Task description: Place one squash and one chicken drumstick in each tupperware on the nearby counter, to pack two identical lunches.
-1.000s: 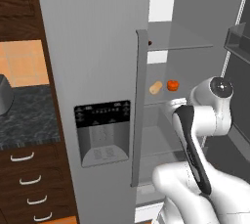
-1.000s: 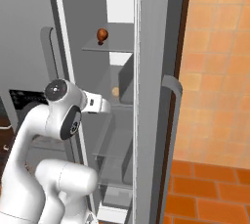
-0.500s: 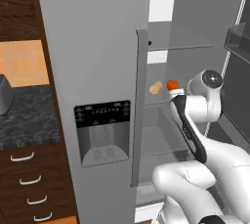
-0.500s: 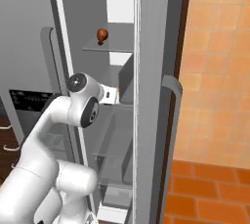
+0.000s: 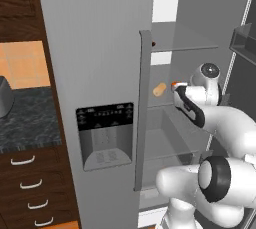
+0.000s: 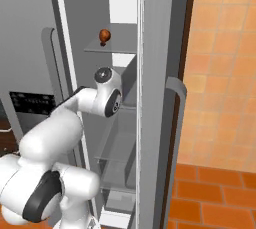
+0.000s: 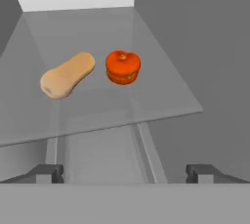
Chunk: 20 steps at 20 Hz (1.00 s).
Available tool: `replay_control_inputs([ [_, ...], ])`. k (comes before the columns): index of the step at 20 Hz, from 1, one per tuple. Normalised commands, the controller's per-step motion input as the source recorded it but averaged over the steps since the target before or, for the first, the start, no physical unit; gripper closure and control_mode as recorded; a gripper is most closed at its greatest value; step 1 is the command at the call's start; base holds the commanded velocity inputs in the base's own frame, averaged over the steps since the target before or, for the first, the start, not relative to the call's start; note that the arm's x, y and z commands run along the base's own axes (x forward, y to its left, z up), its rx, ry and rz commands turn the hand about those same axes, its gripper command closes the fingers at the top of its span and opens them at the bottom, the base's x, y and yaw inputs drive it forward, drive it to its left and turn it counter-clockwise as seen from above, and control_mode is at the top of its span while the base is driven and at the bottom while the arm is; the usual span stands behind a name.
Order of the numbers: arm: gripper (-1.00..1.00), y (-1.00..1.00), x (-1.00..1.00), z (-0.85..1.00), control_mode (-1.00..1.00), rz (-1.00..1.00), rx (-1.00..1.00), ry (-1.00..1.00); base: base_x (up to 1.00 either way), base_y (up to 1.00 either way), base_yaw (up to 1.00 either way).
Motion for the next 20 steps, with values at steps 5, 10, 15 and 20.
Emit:
replay_control_inputs([
  [5, -1.0, -0.21, 0.7, -0.26, -1.0, 0.0, 0.09, 0.02, 0.0, 0.0, 0.0],
  [10, -1.0, 0.0, 0.65, -0.34, -1.0, 0.0, 0.01, 0.02, 0.0, 0.0, 0.0],
  [15, -1.0, -0.01, 0.6, -0.31, -1.0, 0.0, 0.0, 0.02, 0.0, 0.0, 0.0],
  [20, -1.0, -0.19, 0.57, -0.21, -1.0, 0.0, 0.0, 0.02, 0.0, 0.0, 0.0],
])
